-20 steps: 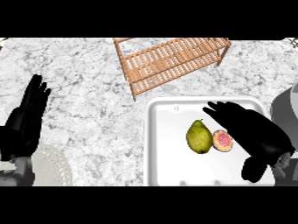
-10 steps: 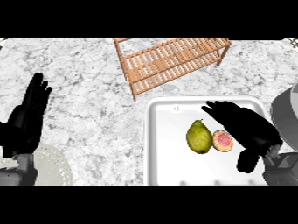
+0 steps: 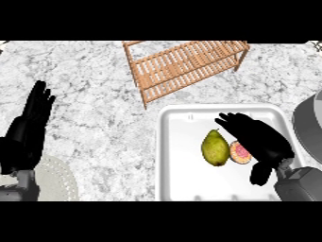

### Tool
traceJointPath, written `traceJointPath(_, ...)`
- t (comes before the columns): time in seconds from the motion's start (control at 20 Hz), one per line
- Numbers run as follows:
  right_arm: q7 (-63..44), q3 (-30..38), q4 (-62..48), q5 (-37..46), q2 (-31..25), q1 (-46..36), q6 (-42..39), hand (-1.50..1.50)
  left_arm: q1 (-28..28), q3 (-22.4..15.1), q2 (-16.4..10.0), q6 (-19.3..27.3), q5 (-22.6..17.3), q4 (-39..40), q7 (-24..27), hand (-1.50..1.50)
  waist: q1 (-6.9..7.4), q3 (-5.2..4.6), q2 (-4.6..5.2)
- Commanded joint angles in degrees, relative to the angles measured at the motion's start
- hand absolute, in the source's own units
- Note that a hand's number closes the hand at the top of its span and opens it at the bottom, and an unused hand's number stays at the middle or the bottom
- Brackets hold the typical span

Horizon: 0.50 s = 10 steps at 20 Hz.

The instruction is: Pick the cupcake from the tray and place it in the tiered shelf

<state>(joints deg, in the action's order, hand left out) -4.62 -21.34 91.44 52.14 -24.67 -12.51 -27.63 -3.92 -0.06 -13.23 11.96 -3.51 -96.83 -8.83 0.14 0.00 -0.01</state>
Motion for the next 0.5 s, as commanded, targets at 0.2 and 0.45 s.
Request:
traceJointPath(0.2, 1.6, -1.8, -2.7, 5.8, 2.4, 3.1, -1.1, 1.5, -1.4, 0.3, 1.8, -0.6, 2.3, 1.1, -1.0, 0.0, -0.19, 0.0, -0.02)
traceJointPath(0.45, 12.1, -1.3, -8.9, 9.9, -0.9, -0.5, 7.4, 1.5, 0.0, 2.2, 1.9, -2.4, 1.4, 3.4, 3.4, 0.0, 0.0, 0.0, 0.06)
